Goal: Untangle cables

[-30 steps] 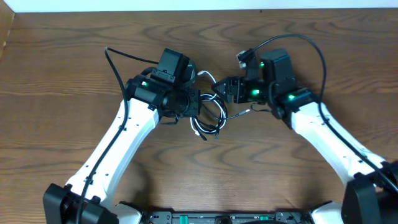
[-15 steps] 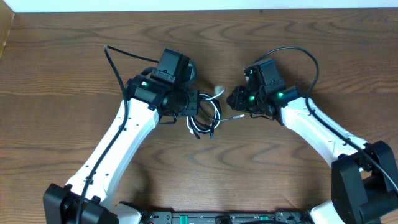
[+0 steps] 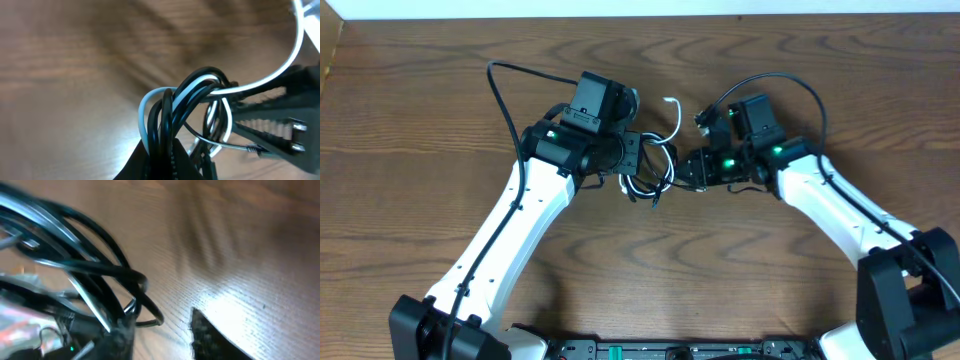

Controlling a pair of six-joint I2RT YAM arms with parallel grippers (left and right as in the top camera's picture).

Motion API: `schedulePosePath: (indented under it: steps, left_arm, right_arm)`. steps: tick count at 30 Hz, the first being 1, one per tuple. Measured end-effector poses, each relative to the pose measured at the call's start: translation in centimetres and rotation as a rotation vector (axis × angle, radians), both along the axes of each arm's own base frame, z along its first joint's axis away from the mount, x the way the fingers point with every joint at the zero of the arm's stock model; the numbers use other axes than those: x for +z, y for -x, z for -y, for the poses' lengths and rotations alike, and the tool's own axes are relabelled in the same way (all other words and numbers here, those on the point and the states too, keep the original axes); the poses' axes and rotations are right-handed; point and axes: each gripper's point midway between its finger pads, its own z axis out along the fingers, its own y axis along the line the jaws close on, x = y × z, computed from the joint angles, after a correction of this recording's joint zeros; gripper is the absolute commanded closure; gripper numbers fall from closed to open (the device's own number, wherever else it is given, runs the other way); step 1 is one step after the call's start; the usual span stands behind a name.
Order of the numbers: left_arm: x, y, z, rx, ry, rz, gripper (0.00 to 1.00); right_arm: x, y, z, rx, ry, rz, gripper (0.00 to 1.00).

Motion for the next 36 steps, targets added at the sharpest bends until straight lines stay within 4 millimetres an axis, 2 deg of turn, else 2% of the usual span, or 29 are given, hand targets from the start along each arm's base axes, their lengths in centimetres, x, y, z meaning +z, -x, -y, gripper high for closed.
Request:
schedulePosePath:
  steps: [3, 5, 8, 11, 19, 25, 28, 32, 34, 36]
  left_arm:
    - [0.4, -0.5, 0.3, -0.044, -0.002, 0.041, 0.93]
    - [0.8, -0.9, 1.0, -0.084, 0.018, 0.072, 0.93]
    - [1.5, -1.2, 2.0, -0.120, 0.063, 0.100, 0.93]
    - [1.9, -1.0, 2.9, -0.155, 0.110, 0.102, 0.93]
    - [1.9, 0.1, 3.7, -0.103, 0.198, 0.010, 0.93]
    - [2.1, 1.2, 4.6, -0.105, 0.274, -0.057, 0.93]
    - [1.9, 1.8, 5.0, -0.107, 0.291, -0.095, 0.93]
    - [0.8, 2.7, 5.3, -0.107, 0.284, -0.152, 0.92]
    - [0.3, 2.9, 5.1, -0.099, 0.269, -0.168, 0.93]
    - [-0.1, 3.0, 4.5, -0.081, 0.241, -0.176, 0.93]
  right_arm:
    - [2.1, -0.2, 0.5, 0.034, -0.055, 0.059, 0.53]
    - [4.9, 0.0, 0.8, 0.059, -0.100, 0.138, 0.51]
    - [7.9, 0.5, 0.7, 0.085, -0.142, 0.218, 0.55]
    - [9.3, 0.9, 0.7, 0.092, -0.151, 0.253, 0.56]
    - [4.4, -1.1, 3.1, -0.129, 0.076, 0.136, 0.58]
    - [0.9, -1.8, 3.6, -0.204, 0.155, 0.049, 0.74]
    - [-0.8, -1.7, 4.0, -0.251, 0.195, -0.014, 0.88]
    - [-2.4, -0.7, 5.8, -0.350, 0.291, -0.118, 0.98]
    - [-2.9, -0.3, 7.1, -0.393, 0.341, -0.152, 0.99]
    - [-3.5, -0.2, 9.1, -0.455, 0.405, -0.178, 0.99]
